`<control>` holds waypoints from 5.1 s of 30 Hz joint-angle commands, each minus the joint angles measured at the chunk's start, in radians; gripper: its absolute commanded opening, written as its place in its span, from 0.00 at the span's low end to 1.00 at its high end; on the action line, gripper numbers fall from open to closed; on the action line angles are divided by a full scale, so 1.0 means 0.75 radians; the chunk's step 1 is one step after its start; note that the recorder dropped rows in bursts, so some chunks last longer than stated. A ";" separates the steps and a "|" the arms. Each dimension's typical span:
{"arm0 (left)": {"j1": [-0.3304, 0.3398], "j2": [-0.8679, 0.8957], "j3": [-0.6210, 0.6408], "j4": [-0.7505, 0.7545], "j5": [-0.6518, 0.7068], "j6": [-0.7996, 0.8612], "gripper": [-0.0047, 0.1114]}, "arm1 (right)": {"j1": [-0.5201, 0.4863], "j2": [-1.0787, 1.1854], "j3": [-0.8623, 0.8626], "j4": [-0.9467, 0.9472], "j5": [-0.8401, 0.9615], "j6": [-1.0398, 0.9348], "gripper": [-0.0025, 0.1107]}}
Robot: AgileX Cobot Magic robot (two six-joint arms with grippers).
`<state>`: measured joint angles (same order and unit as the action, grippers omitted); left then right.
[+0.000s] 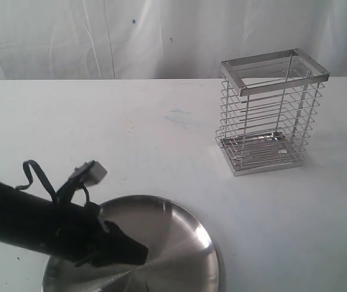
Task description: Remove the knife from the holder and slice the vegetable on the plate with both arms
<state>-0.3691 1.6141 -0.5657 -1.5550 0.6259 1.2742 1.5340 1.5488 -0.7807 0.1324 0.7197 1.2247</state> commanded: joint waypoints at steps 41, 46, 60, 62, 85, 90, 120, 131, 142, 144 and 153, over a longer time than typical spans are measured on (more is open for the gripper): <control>0.226 -0.106 -0.008 -0.188 0.032 0.126 0.04 | -0.116 -0.074 -0.136 -0.152 0.209 0.090 0.02; 0.226 -0.106 -0.008 -0.188 0.032 0.126 0.04 | -0.116 0.004 -0.136 -0.193 0.215 0.131 0.02; 0.226 -0.106 -0.008 -0.199 0.030 0.126 0.04 | -0.116 0.085 -0.136 -0.222 0.126 0.161 0.02; 0.226 -0.106 -0.008 -0.199 0.030 0.126 0.04 | -0.116 0.097 -0.136 -0.220 0.120 0.161 0.02; 0.182 -0.040 -0.008 -0.081 0.222 0.160 0.04 | -0.116 0.198 -0.136 -0.177 0.073 0.115 0.02; 0.088 0.011 -0.008 -0.079 0.172 0.188 0.04 | -0.116 0.198 -0.136 -0.177 0.102 0.107 0.02; -0.133 0.305 -0.036 -0.253 -0.105 0.365 0.04 | -0.116 0.205 -0.136 0.032 0.126 -0.060 0.02; -0.133 0.305 -0.036 -0.253 -0.079 0.357 0.04 | -0.188 0.202 -0.086 0.159 0.065 -0.213 0.02; 0.014 0.064 -0.036 -0.197 -0.044 0.285 0.04 | -0.184 0.158 -0.107 0.107 0.078 -0.193 0.02; 0.034 0.022 -0.036 -0.197 0.020 0.263 0.04 | -0.184 0.158 -0.107 0.107 0.078 -0.197 0.02; -0.028 0.003 -0.005 -0.121 0.087 0.264 0.04 | -0.184 0.158 -0.107 -0.030 0.099 -0.071 0.02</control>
<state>-0.3747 1.6244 -0.5891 -1.6502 0.7183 1.4771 1.3997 1.6792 -0.8573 0.1567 0.7760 1.1330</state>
